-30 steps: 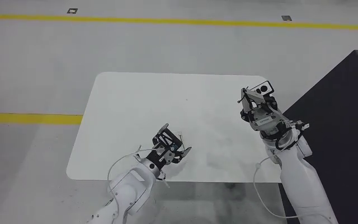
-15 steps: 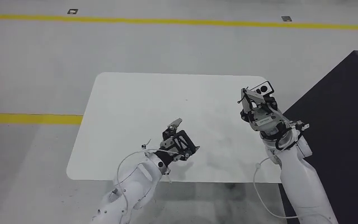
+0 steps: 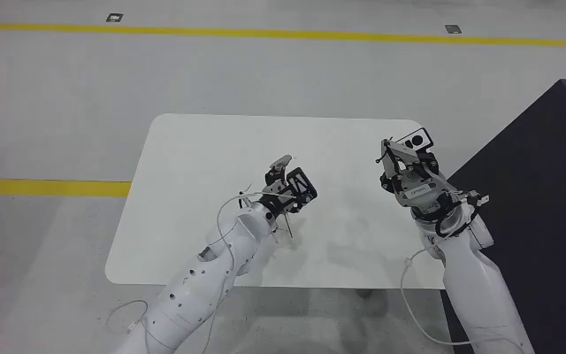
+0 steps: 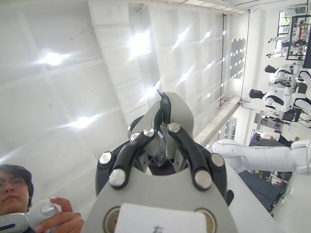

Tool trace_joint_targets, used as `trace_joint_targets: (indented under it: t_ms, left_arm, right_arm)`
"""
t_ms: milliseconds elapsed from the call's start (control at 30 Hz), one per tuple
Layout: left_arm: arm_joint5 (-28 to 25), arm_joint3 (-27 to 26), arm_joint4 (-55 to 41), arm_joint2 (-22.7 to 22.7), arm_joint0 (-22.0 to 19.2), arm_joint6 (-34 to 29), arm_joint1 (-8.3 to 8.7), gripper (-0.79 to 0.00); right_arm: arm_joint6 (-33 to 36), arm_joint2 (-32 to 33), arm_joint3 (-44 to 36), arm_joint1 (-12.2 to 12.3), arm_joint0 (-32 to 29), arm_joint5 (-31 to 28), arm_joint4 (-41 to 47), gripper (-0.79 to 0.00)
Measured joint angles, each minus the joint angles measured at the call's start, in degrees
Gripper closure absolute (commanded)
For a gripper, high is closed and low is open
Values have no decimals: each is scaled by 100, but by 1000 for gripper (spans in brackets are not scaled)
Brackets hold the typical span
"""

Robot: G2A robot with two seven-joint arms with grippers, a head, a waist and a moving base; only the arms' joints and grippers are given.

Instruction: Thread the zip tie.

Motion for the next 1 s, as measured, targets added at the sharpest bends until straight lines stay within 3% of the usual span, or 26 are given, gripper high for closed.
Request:
trace_joint_targets:
  t_ms: [267,367,467,600,733,767,900,1000]
  left_arm:
    - [-34,-27,65,32,7,-18,10,-785]
    - [-153,-266,831,145,102,-510,49,-785]
    - [-825,-537,1146,86,167,-1094,66,-785]
    - [-1770,-886,544,-151,204,-1885,92,-785]
    - [-2294,-1203,160,-292,241,-2606,89,-785]
    - [-2379,-1259,51,-312,243,-2743,84,-767]
    - [-2553,-1252,-90,-304,154,-3241,51,-551]
    - [-2583,-1022,226,-62,5,-3451,0,-477]
  right_arm:
    - [0,0,0,0,0,0,0,0]
    - [0,0,0,0,0,0,0,0]
    - [0,0,0,0,0,0,0,0]
    - [0,0,0,0,0,0,0,0]
    - [0,0,0,0,0,0,0,0]
    - [0,0,0,0,0,0,0,0]
    - [0,0,0,0,0,0,0,0]
    - [0,0,0,0,0,0,0,0]
